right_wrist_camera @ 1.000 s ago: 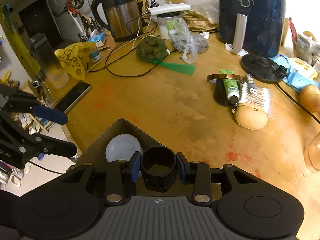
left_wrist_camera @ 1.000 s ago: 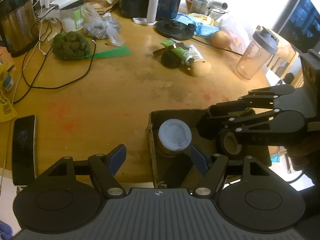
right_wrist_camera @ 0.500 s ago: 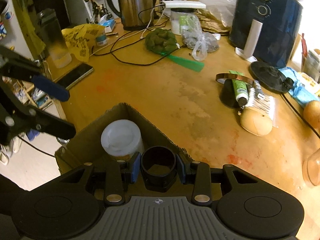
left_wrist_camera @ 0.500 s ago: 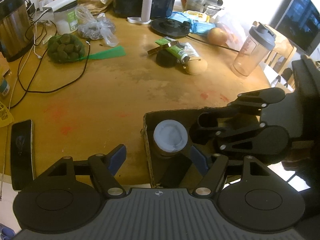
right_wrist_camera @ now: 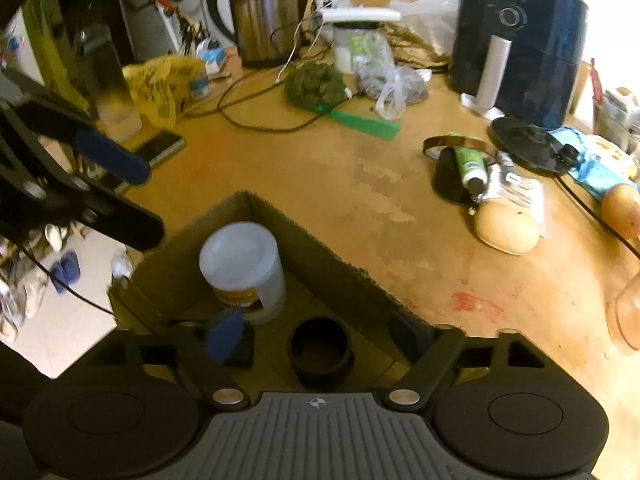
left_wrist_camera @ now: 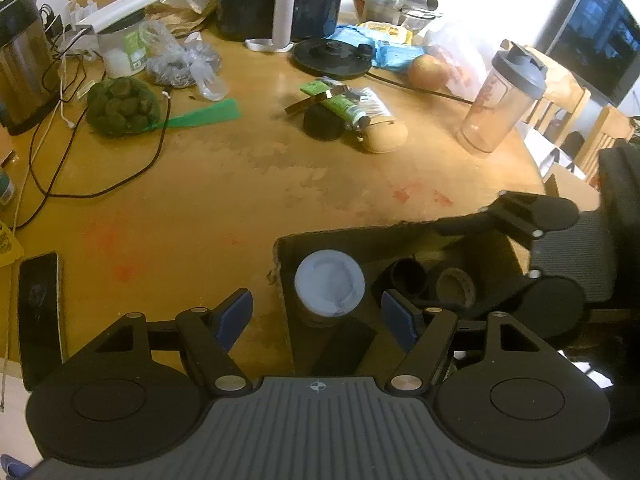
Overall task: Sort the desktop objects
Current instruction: 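Lower the black cylinder into the cardboard box and open the right tool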
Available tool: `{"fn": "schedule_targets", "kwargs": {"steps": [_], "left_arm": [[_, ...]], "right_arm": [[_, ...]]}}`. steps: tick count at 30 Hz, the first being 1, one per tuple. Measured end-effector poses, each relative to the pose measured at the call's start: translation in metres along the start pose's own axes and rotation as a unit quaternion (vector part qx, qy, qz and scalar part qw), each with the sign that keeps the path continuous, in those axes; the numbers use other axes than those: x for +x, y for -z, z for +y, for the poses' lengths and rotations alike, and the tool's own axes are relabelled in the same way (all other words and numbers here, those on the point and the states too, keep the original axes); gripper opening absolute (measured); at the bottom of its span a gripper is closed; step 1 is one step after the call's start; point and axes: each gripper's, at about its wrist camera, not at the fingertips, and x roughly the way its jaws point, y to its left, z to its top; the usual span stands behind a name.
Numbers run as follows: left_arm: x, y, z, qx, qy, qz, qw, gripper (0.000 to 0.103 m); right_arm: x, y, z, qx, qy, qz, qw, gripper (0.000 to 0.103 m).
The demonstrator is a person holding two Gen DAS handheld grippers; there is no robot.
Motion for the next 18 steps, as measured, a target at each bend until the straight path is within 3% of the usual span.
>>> {"fn": "schedule_targets", "kwargs": {"steps": [5,18], "left_arm": [[0.001,-0.006,-0.009,0.010,0.004,-0.006,0.9999,0.071],[0.003,-0.026,-0.023,0.027,-0.010,-0.025,0.9993,0.071]], "right_arm": [[-0.020,-0.003,-0.009,0.031,-0.005,-0.014,0.999,0.103],[-0.051,0.013,-0.056,0.103,0.052,-0.012,0.993,0.103]]}}
